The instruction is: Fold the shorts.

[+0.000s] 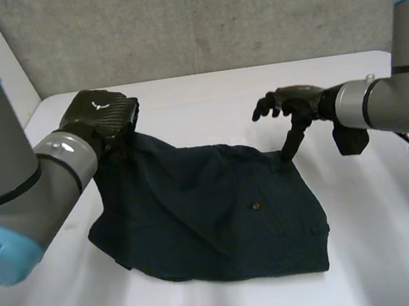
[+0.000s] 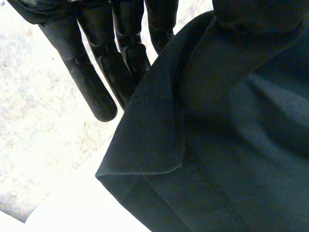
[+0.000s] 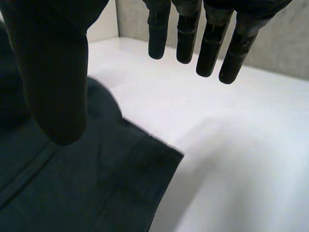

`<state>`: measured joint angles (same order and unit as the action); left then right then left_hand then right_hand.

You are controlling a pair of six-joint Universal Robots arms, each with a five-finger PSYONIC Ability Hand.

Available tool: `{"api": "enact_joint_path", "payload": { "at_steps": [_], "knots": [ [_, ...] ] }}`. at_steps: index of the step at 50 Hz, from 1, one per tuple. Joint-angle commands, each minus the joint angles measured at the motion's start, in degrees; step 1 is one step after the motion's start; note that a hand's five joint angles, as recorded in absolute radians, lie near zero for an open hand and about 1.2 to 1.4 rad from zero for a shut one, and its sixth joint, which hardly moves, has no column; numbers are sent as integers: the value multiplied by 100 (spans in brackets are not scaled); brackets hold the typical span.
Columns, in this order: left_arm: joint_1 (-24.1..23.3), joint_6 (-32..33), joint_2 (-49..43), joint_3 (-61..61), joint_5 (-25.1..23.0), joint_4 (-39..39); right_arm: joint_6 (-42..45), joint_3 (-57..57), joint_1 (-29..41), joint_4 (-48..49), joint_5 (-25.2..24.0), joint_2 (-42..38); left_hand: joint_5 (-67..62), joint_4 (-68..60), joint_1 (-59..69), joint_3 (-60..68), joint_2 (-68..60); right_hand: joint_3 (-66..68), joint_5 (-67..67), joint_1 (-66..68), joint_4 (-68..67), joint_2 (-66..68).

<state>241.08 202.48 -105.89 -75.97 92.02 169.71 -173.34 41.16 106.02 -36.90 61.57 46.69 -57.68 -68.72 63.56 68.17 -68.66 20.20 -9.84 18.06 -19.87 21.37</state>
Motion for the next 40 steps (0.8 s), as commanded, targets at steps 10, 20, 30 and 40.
{"api": "enact_joint_path", "payload": {
  "at_steps": [10, 20, 30, 40],
  "knots": [
    [-307, 37, 1264, -823, 27, 88, 327, 1193, 6, 307, -58, 614, -1232, -1128, 1644, 1183, -1134, 200, -235, 413, -232, 82],
    [-307, 28, 1598, -919, 27, 97, 529, 1035, 199, 324, 13, -212, -1232, -1128, 1644, 1183, -1134, 2328, -2364, 2542, -2361, 2211],
    [-219, 63, 1405, -1438, 27, 343, 704, 1157, 200, 394, 13, 612, -1232, -1128, 1644, 1183, -1134, 5980, -6016, 6194, -6013, 5863],
    [141, 177, -26, -1237, 35, 492, 2734, 2151, 243, 298, 626, 1519, -1232, -1128, 1644, 1183, -1134, 5980, -6016, 6194, -6013, 5863]
  ]
}}
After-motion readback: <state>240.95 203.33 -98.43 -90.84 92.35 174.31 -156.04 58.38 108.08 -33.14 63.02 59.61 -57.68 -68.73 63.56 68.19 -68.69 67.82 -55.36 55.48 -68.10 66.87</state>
